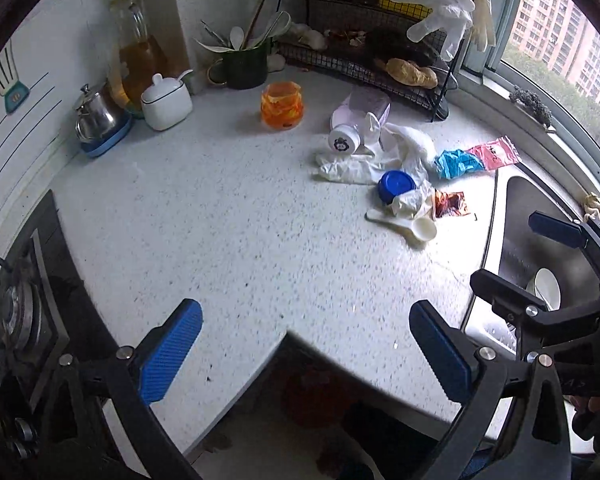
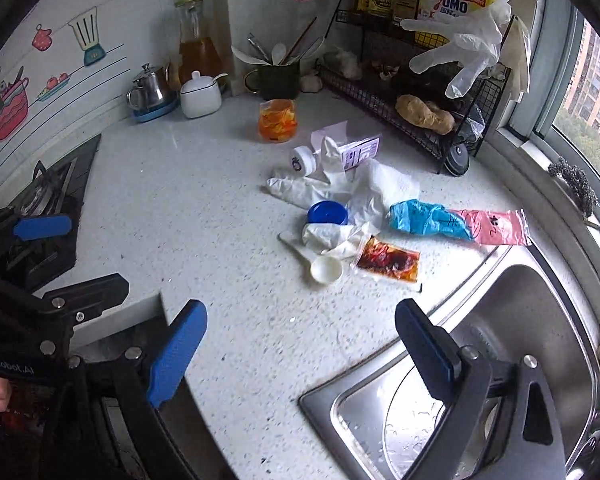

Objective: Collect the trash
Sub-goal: 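Raise both tools from the bin back up to the counter, then grasp the clear pink-tinted plastic bottle with the left gripper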

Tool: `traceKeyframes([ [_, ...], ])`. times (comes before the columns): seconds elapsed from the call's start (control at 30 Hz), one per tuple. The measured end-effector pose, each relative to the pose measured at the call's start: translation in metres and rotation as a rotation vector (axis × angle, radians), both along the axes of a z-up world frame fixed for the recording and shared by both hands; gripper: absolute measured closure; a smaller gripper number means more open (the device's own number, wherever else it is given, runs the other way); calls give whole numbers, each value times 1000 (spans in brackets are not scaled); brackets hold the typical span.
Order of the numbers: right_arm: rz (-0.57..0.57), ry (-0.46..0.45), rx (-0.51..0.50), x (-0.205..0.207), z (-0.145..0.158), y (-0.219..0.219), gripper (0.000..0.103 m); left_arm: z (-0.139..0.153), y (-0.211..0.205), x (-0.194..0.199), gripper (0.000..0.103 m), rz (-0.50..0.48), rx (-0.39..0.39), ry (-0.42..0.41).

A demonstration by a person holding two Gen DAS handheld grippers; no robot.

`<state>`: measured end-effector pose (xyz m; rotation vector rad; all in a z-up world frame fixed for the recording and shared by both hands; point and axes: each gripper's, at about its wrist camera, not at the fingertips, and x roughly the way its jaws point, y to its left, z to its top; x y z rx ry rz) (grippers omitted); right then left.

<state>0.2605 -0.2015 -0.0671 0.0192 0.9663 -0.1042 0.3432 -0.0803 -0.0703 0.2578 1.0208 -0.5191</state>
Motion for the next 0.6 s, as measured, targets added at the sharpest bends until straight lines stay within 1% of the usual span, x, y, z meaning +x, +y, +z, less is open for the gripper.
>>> traceKeyframes([
  [0.13,10,10,2,26,4,-22,8,4,-23,29,0,-1,-6,9],
  [0.23,10,9,-2,44,8,-35,8,6,-39,50,0,-23,-7,19],
  [0.4,-50,17,-8,69,15,-59,8,10,-69,85,0,-86,-10,32],
  [0.6,-166,32,12,98,13,-91,8,10,-117,131,0,-214,30,39],
])
